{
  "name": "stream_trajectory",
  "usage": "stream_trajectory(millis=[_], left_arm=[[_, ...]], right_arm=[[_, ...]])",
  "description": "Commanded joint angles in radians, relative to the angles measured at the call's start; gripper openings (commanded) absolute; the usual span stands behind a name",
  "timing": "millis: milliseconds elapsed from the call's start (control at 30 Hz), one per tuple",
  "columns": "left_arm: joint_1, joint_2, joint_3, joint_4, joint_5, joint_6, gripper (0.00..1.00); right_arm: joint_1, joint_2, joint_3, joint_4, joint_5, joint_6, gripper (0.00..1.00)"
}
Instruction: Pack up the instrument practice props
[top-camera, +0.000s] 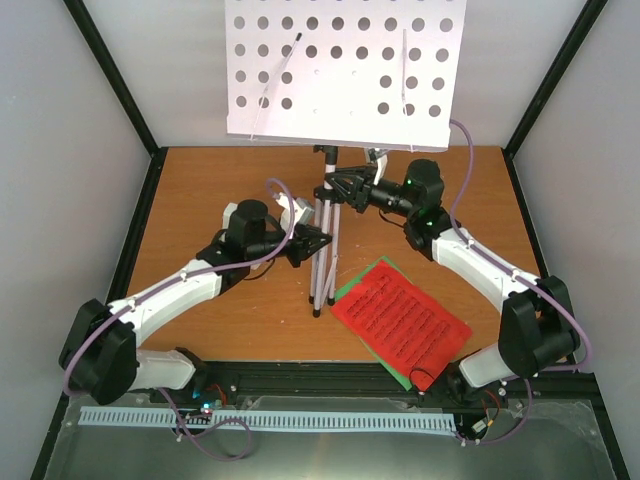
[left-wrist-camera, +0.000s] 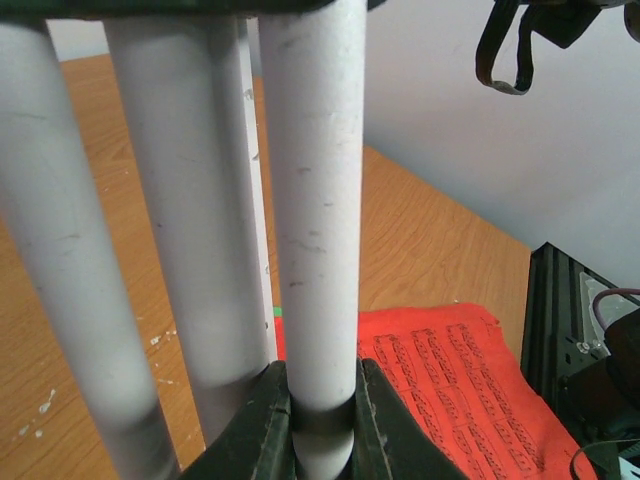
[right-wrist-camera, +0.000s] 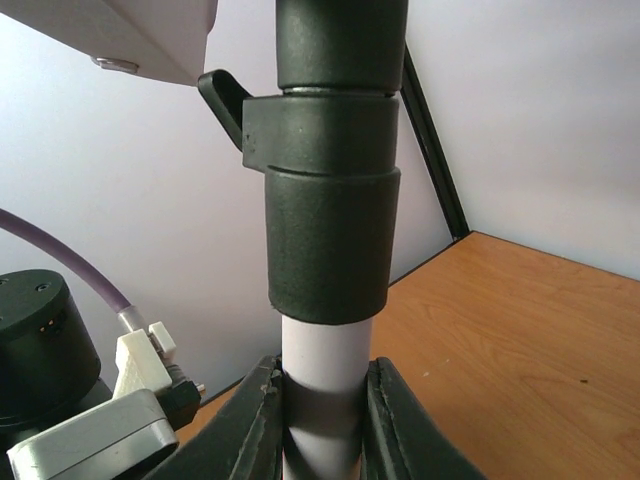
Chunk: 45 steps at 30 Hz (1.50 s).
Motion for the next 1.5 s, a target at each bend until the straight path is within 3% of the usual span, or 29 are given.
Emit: stream_trajectory(millis=[0, 267, 467, 800, 1133, 1467], left_arm=[[0.003, -0.111, 0.143, 0.153, -0.017, 0.026, 0.00], [0.004, -0.145, 0.231, -0.033, -0.001, -0.022, 0.00], [0.005, -0.119, 0.252, -0.184, 0.034, -0.138, 0.00], [0.004, -0.105, 0.131, -0.215, 0.069, -0.190, 0.00], [0.005, -0.035, 0.043, -0.225, -0.013, -0.151, 0.00], [0.004, 0.078, 0.029, -0.233, -0.088, -0.130, 0.00]], right_arm=[[0.049, -0.048, 0.015, 0.104, 0.017, 0.059, 0.03], [0.081, -0.043, 0.053, 0.045, 0.088, 0.147, 0.03], [0.095, -0.048, -0.097, 0.105, 0.190, 0.248, 0.03], [0.104, 0.079, -0.353, 0.373, 0.257, 0.447, 0.03], [0.107, 0.298, -0.376, 0.488, 0.287, 0.512, 0.03], [0.108, 0.390, -0.354, 0.438, 0.355, 0.471, 0.03]])
